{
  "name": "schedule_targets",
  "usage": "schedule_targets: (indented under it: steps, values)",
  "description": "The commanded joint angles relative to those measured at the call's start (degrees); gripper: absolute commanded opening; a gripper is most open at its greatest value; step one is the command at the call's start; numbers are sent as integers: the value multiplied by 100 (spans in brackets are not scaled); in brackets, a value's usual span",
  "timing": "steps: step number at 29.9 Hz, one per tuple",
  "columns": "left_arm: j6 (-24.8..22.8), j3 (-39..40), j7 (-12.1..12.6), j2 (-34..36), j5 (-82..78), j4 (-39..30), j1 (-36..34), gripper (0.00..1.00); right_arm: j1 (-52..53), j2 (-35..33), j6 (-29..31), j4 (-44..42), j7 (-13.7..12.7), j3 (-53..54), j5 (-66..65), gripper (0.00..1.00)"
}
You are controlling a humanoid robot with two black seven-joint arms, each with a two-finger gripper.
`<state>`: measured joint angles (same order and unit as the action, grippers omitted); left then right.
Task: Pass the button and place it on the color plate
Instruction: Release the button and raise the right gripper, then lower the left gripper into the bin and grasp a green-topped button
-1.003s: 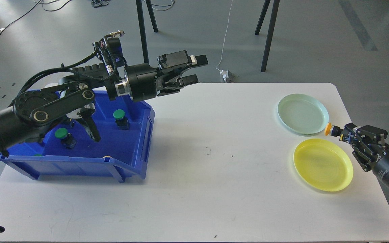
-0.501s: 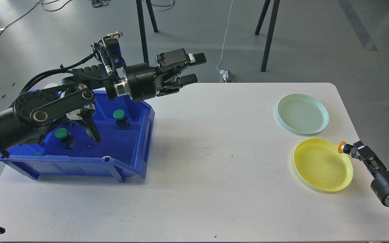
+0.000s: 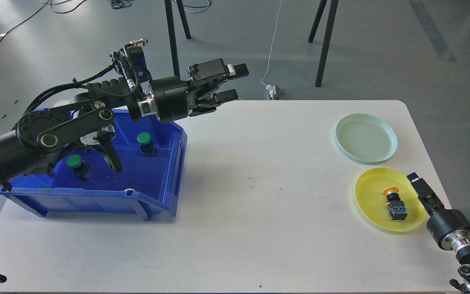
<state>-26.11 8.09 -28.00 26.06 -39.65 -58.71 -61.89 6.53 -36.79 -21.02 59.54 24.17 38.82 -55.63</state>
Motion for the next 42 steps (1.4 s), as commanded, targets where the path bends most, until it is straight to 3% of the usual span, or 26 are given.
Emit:
schedule_targets:
  steps: [1, 7, 13, 19, 21, 24, 26, 31, 33, 42]
  values:
    - [0, -1, 0, -5, 1, 8, 2, 99, 102, 14, -68, 136, 0, 46, 43, 83]
    - [71, 8, 0, -13, 561, 87, 37, 99, 217, 58, -77, 776, -26, 1150, 270, 93]
    - [71, 464, 0, 197, 1433, 307, 475, 99, 699, 752, -69, 2306, 0, 2717, 2360, 97]
    - [-189, 1782, 0, 812, 1416, 369, 1301, 99, 1693, 1052, 19, 2307, -52, 2167, 3224, 99]
    - [-189, 1827, 0, 1075, 1303, 360, 1382, 99, 1999, 1025, 150, 2325, -122, 1727, 3242, 99]
    - [-189, 1836, 0, 1541, 803, 342, 1382, 99, 2825, 911, 773, 2037, -709, 1522, 3330, 99]
    - [-189, 1845, 0, 1726, 407, 334, 1356, 99, 3230, 981, 1501, 1458, -1070, 1628, 3740, 99]
    - [-189, 1836, 0, 2016, -1330, 246, 1329, 99, 3785, 1077, 4223, 16, -1107, 1506, 5061, 99]
    - [-189, 1836, 0, 2157, -2506, 88, 1338, 99, 3873, 1139, 4877, -275, -1063, 1400, 4887, 99]
    - [-189, 1503, 0, 2597, -6560, -1, 1022, 99, 3663, 1131, 4853, -452, -1002, 1444, 4789, 99]
